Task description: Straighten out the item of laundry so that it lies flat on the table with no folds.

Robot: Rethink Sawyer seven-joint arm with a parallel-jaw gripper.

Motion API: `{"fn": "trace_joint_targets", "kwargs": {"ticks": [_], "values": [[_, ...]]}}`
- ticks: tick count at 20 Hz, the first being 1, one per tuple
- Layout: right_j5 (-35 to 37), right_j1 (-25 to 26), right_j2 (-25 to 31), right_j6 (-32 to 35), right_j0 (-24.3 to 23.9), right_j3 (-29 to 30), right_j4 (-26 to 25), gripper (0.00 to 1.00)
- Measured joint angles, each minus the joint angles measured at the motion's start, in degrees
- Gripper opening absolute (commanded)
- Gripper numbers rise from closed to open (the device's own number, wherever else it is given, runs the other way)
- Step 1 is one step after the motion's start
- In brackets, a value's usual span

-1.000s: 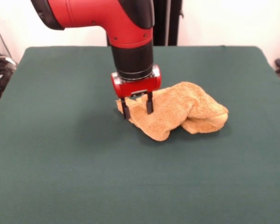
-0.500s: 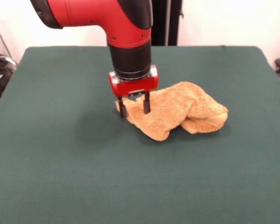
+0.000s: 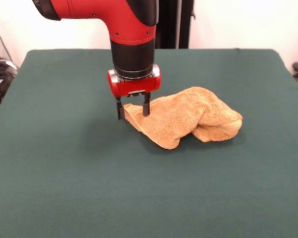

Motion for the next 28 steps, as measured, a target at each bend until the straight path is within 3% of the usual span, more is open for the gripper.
{"fn": "trace_joint_targets", "kwargs": {"ticks": [7, 15, 28], "values": [[0.7, 0.2, -1.1, 0.0, 1.0, -1.4, -0.1, 1.00], [1.2, 4.1, -1.4, 0.0, 1.8, -5.2, 0.2, 1.00], [11.9, 6.0, -6.0, 0.0, 8.7, -12.9, 0.2, 1.00]]}}
